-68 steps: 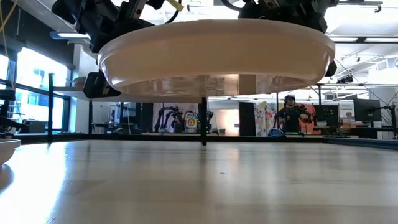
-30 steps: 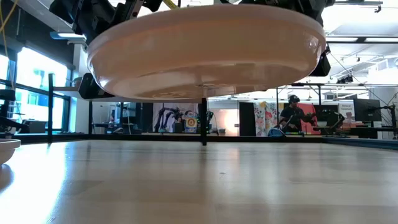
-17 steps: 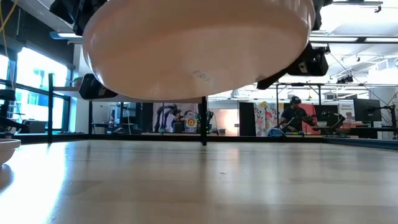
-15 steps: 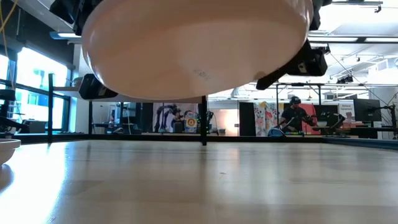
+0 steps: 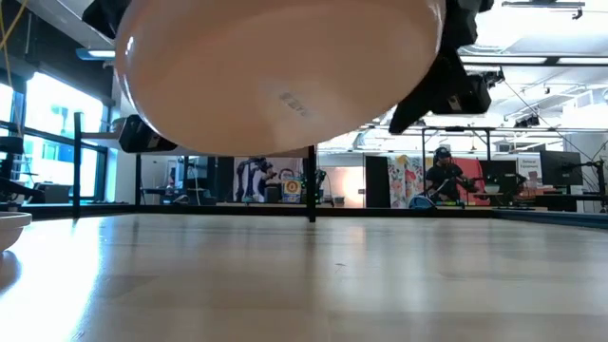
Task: Place and stack plates onto a shelf
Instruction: Stack the light orange plate on top of the blue plate on the shelf
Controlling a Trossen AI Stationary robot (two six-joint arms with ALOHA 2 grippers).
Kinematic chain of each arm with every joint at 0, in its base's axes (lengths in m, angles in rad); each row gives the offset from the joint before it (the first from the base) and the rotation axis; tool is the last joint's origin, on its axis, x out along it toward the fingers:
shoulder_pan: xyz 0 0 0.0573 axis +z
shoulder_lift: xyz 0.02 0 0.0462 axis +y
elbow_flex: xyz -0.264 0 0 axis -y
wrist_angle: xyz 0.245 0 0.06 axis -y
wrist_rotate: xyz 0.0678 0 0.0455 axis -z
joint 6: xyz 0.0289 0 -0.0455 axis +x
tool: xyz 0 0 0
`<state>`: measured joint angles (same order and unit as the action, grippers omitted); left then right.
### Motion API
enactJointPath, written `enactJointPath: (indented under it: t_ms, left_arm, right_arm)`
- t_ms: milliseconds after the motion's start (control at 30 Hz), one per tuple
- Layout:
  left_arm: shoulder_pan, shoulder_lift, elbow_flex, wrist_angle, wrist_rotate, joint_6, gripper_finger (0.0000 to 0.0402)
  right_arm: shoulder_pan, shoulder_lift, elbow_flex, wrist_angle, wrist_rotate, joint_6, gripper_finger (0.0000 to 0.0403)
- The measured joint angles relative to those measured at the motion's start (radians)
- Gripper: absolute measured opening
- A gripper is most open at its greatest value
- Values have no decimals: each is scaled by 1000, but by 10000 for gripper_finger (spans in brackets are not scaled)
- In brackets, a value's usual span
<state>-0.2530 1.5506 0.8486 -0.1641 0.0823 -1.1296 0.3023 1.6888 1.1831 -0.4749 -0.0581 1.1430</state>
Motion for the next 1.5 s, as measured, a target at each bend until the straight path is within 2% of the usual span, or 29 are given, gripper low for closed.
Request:
enactJointPath:
  t_ms: [433, 733, 1000, 1500]
  left_arm:
    - [52, -122, 0, -188, -6, 35, 0]
    - [102, -255, -1, -326, -7, 68, 1]
    - [160, -396, -1, -454, -16, 77, 1]
    - [294, -628, 2, -527, -46, 60, 1]
  right_arm:
    - [-16, -141, 0, -100, 143, -56, 142]
    - [-15, -170, 0, -231, 213, -78, 142]
    - [-15, -170, 1, -327, 248, -79, 142]
    - [-47, -170, 1, -349, 259, -227, 142]
